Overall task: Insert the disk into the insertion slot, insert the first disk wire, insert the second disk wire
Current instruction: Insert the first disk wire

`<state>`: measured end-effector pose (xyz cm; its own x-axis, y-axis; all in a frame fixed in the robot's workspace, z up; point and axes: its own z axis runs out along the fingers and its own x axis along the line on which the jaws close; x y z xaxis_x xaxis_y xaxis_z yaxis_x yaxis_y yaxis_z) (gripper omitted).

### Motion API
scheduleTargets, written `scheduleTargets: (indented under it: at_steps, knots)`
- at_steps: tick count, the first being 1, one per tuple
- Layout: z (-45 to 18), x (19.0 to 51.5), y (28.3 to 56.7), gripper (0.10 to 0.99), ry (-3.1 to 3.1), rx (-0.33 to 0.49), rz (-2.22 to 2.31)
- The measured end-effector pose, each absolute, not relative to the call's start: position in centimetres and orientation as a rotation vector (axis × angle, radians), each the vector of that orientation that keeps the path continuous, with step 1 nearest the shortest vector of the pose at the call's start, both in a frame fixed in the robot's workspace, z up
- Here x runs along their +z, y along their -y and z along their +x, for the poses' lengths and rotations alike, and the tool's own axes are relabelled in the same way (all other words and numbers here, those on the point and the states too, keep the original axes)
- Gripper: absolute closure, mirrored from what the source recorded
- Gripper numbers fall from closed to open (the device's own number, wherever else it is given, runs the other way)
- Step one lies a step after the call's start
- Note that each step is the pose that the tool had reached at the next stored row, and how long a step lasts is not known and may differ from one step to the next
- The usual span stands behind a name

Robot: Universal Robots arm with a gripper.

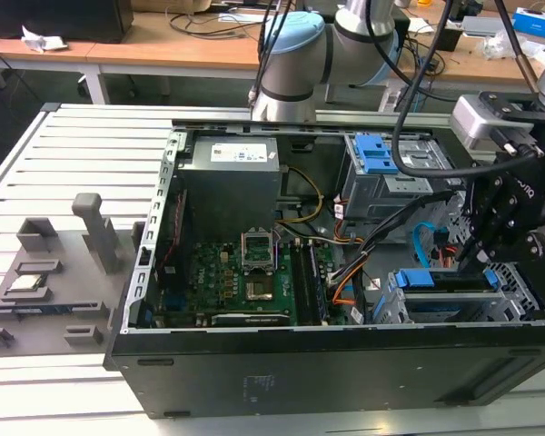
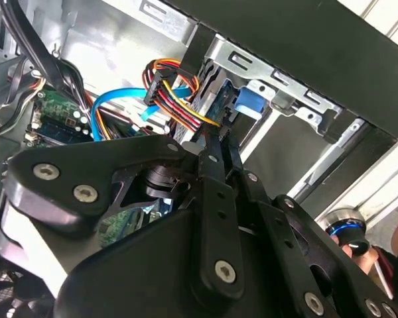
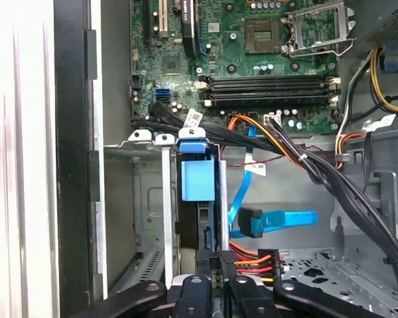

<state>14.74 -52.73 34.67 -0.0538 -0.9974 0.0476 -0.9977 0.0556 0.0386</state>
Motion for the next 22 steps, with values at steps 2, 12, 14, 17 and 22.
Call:
scheduleTargets:
  at_steps: [2, 12, 14, 17, 22]
  knots:
    - [14.79, 34.60, 52.72, 0.918, 2.242, 0.007, 2.112]
    - [14.85, 34.03, 52.73, 0.918, 2.242, 0.007, 2.112]
    - [14.90, 33.98, 52.73, 0.918, 2.243, 0.006, 2.112]
    - [14.91, 33.82, 52.74, 0.918, 2.243, 0.007, 2.112]
    - [14.91, 33.69, 52.75, 0.918, 2.242, 0.007, 2.112]
